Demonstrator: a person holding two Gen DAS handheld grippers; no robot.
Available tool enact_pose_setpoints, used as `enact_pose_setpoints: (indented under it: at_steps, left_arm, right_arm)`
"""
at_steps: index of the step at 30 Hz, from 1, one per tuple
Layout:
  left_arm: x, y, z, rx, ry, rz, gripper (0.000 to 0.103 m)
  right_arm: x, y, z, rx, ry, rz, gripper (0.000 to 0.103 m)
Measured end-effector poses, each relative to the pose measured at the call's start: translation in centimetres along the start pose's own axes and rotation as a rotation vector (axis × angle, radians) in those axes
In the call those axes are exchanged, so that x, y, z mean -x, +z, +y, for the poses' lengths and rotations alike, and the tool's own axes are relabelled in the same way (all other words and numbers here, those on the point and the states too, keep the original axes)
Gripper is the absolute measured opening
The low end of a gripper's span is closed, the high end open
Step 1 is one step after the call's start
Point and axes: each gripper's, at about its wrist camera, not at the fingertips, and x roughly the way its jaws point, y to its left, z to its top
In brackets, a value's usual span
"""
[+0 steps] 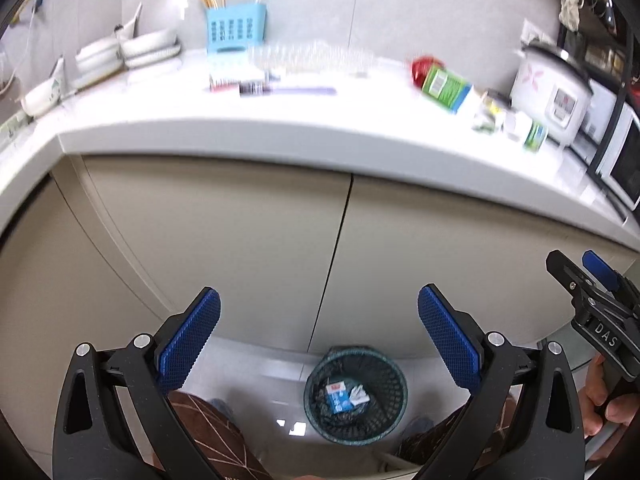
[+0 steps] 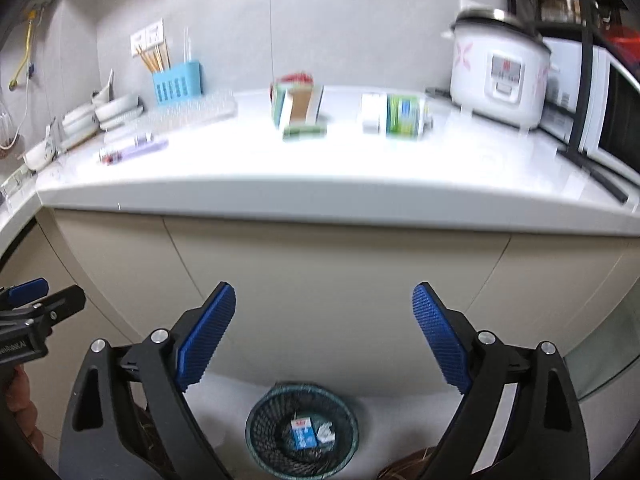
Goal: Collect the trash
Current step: 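Raise both tools back up toward the counter items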
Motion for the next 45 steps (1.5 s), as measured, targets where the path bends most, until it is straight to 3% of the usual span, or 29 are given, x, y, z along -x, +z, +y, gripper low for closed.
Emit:
enact_pose_setpoints:
  at_steps: [6, 10, 19, 33, 45]
  left_arm:
    - [2.6, 4.4, -0.3, -0.011, 0.018, -0.043, 0.097]
    - [3.7, 7.2, -0.3, -0.028, 0.032, -0.079, 0.097]
    - [3.1, 13.8, 1.8, -0.021, 0.083, -0.103, 0.097]
    - [-5.7, 21.3, 4.8, -0.005, 0.128, 0.008, 0.097]
    - [-12.8, 22.9, 5.6, -0.005, 0.15, 0.105, 0.097]
  right_arm:
    - [1.4, 4.1, -0.6, 0.019, -0.03, -0.048, 0.087]
    - [2.2, 6.2, -0.7, 0.022, -0.053, -0.08, 0.094]
    - [1.2, 10.0, -1.4, 0.023, -0.096, -0.1, 0.095]
    - [-6.2, 15.2, -3.5, -0.04, -0.128, 0.015, 0.095]
    - [-11.6, 16.8, -4.1, -0.039, -0.138, 0.1, 0.095]
